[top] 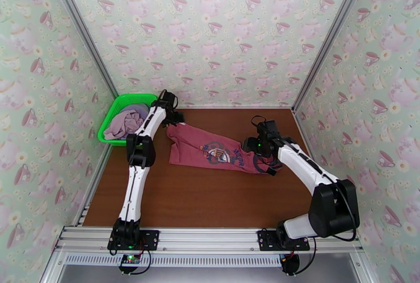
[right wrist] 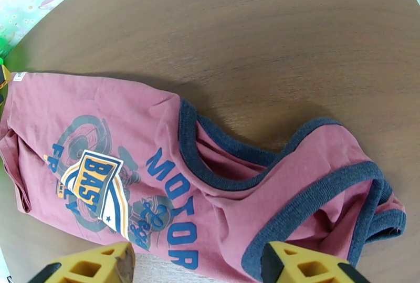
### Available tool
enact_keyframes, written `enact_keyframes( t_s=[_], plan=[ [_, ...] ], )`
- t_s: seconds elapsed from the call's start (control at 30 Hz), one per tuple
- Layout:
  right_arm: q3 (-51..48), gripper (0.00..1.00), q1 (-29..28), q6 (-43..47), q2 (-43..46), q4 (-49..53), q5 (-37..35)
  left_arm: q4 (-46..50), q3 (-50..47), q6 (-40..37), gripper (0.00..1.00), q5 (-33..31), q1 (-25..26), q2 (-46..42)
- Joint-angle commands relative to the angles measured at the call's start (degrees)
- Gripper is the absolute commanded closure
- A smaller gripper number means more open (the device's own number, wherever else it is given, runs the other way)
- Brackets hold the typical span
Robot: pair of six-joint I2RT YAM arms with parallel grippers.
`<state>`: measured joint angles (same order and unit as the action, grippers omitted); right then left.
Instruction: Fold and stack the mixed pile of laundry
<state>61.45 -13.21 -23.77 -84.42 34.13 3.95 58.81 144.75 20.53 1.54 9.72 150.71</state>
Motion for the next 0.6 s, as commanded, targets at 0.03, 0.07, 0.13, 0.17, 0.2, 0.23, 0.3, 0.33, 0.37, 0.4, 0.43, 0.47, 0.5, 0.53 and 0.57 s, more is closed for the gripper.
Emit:
enact_keyframes(
  t_s=[0.03,0.07,0.13,0.17,0.2,0.23,0.3,0.33,0.37,0.4,0.43,0.47,0.5,0.53,0.57],
  plan=[
    [-0.3,0.33,-0.3,-0.4,-1.4,-0.5,0.9,-3.8,-0.4,-1.0,0.09,-0.7,-0.2,3.0],
    [-0.4,0.33,-0.3,-0.4,-1.3,-0.3,0.7,-4.6,-0.4,-1.0,0.12,0.1,-0.3,3.7],
    [-0.3,0.33,-0.3,-0.4,-1.2,0.5,-0.4,-6.4,-0.4,-1.2,0.34,2.7,-0.3,4.8],
    [-0.2,0.32,-0.3,-0.3,-1.2,1.2,-1.2,-7.2,-0.6,-1.3,0.53,4.0,-0.3,5.1],
    [0.0,0.33,-0.3,-0.3,-1.1,2.1,-2.5,-8.3,-1.0,-1.3,0.75,5.2,-0.2,5.1],
    [0.1,0.32,-0.2,-0.4,-0.9,3.1,-3.9,-9.4,-1.9,-1.4,0.94,5.9,-0.1,4.5],
    [0.1,0.32,0.1,-0.7,-0.5,4.6,-5.6,-12.3,-5.4,-1.8,1.00,6.8,0.3,1.6],
    [-0.2,0.32,0.6,-1.1,-0.1,5.1,-6.2,-14.5,-8.4,-2.1,1.00,6.7,0.8,-0.8],
    [-0.5,0.32,1.2,-1.3,0.4,5.2,-6.4,-16.1,-11.1,-2.4,1.00,6.2,1.0,-3.4],
    [-0.9,0.32,2.1,-1.6,1.0,5.2,-6.7,-17.8,-14.0,-2.5,1.00,5.4,1.3,-6.4],
    [-1.3,0.32,3.1,-1.4,1.6,5.1,-6.7,-19.1,-17.1,-2.5,1.00,4.9,1.4,-9.4],
    [-1.4,0.31,4.1,-1.2,2.2,5.1,-6.8,-20.1,-20.0,-2.4,1.00,4.6,1.4,-12.5],
    [-1.4,0.31,5.3,-0.7,2.6,5.2,-6.8,-21.4,-23.5,-2.1,1.00,4.1,1.3,-16.1],
    [-1.2,0.31,6.7,0.0,2.8,5.2,-6.7,-23.2,-27.7,-1.7,1.00,3.6,1.3,-20.0],
    [-1.0,0.31,7.8,0.7,2.9,5.3,-6.3,-24.6,-31.2,-1.3,1.00,3.3,1.2,-23.5]
  ],
)
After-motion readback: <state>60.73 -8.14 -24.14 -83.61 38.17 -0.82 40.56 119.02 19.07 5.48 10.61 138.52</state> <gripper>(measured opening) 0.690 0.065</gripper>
